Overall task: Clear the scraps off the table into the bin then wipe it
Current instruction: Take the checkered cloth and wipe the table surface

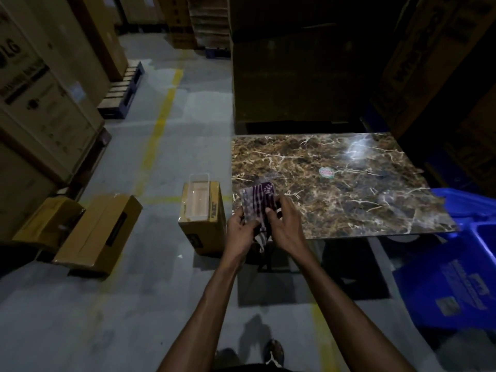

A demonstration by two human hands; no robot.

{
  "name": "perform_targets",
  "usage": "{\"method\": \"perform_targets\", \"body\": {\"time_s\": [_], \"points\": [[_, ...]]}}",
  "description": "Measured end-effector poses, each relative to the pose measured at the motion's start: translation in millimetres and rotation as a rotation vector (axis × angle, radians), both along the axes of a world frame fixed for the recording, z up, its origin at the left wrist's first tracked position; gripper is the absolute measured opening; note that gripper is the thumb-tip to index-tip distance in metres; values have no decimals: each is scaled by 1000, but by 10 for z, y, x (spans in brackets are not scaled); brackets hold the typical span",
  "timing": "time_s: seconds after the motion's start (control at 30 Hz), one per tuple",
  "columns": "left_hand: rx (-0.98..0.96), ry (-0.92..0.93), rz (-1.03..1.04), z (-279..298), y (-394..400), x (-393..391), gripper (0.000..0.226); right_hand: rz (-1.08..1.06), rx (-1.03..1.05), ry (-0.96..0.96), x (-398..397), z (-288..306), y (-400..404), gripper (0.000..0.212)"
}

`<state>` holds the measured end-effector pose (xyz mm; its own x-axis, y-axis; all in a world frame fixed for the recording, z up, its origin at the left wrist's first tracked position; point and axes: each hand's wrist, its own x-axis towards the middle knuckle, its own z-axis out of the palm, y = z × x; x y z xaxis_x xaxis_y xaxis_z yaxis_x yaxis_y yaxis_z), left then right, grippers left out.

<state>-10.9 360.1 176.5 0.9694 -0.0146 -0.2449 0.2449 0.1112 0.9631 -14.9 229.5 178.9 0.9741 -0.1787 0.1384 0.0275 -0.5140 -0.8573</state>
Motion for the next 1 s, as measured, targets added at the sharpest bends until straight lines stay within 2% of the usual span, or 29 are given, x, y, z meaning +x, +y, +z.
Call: {"method": "perform_targets", "body": {"time_s": [0.07,0.13,0.17,0.23,0.27,0.33,0.43,0.47,0.5,0.57,0.67,0.73,0.8,0.87,0.93,1.0], "points": [[1,29,36,-62,44,13,35,16,88,35,-23,78,-107,11],[92,36,26,-191,134,45,40,62,175,95,2,117,-228,16],[180,21,-8,-278,188,69,51,93,205,114,31,126,-291,20],[410,-35,-86,-392,287,96,90,161,180,106,87,132,-417,24],[514,-83,-114,-410,320,123,105,206,139,93,110,146,-467,25],[665,-264,-194,-332,337,205,118,291,29,84,142,233,-526,23],[750,-594,-381,-84,274,351,107,405,-83,119,207,375,-548,22],[723,-616,-445,6,241,386,98,446,-97,151,244,416,-563,24],[656,-559,-502,95,218,402,89,482,-110,180,277,463,-578,24],[460,-356,-557,219,211,403,64,516,-90,210,300,572,-592,17],[275,-253,-496,301,245,358,34,476,179,181,237,715,-614,11],[139,-240,-395,344,264,285,28,359,386,188,132,678,-619,16],[-1,-209,-281,346,263,219,22,236,545,319,-43,561,-608,27],[-139,-132,-192,356,230,159,20,213,650,429,-241,400,-547,32],[-200,-58,-126,355,197,143,29,254,648,370,-385,315,-445,22],[-174,-12,-90,327,180,121,28,183,682,281,-436,242,-348,19]]}}
